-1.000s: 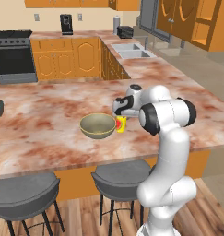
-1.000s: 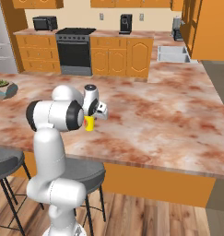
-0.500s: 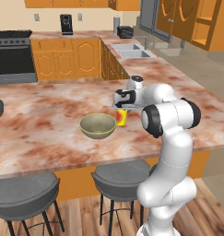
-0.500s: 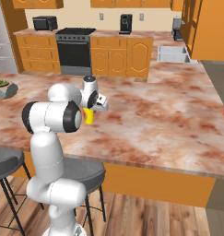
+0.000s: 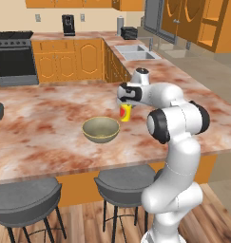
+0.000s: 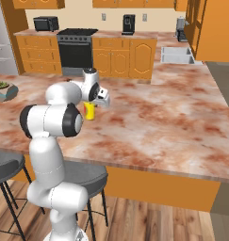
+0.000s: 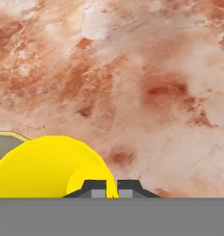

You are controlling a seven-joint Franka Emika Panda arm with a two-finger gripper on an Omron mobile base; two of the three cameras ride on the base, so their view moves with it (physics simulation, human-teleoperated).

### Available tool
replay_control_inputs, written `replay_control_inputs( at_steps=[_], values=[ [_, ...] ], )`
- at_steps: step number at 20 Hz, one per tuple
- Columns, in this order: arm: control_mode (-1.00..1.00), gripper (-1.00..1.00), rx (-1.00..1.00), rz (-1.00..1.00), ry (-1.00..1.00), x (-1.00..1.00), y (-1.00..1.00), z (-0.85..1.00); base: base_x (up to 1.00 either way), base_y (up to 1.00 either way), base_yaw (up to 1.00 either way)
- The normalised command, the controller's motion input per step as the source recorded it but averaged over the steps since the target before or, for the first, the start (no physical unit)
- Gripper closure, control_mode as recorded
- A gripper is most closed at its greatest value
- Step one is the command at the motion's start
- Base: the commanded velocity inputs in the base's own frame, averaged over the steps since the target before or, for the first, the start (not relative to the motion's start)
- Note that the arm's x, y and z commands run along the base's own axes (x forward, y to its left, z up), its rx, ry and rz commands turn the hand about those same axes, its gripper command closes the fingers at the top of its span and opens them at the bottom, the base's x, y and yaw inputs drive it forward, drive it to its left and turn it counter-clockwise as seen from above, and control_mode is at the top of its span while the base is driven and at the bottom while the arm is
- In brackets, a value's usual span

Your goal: Place the cup inside the bowl on the dining table and move the bowl to any counter.

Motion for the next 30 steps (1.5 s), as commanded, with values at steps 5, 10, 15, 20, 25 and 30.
replay_control_inputs(
  at_steps=[5,10,15,20,25,30],
  values=[
    [-1.0,1.0,0.0,0.0,0.0,0.0,0.16,0.1,0.0,0.0,0.0],
    [-1.0,1.0,0.0,0.0,0.0,0.0,0.37,0.12,0.0,0.0,0.0],
    [-1.0,1.0,0.0,0.0,0.0,0.0,0.42,0.11,0.0,0.0,0.0],
    [-1.0,1.0,0.0,0.0,0.0,0.0,0.43,0.03,0.0,0.0,0.0],
    [-1.0,1.0,0.0,0.0,0.0,0.0,0.37,0.0,0.0,0.0,0.0],
    [-1.0,1.0,0.0,0.0,0.0,0.0,0.29,0.0,0.0,0.0,0.0]
  ],
)
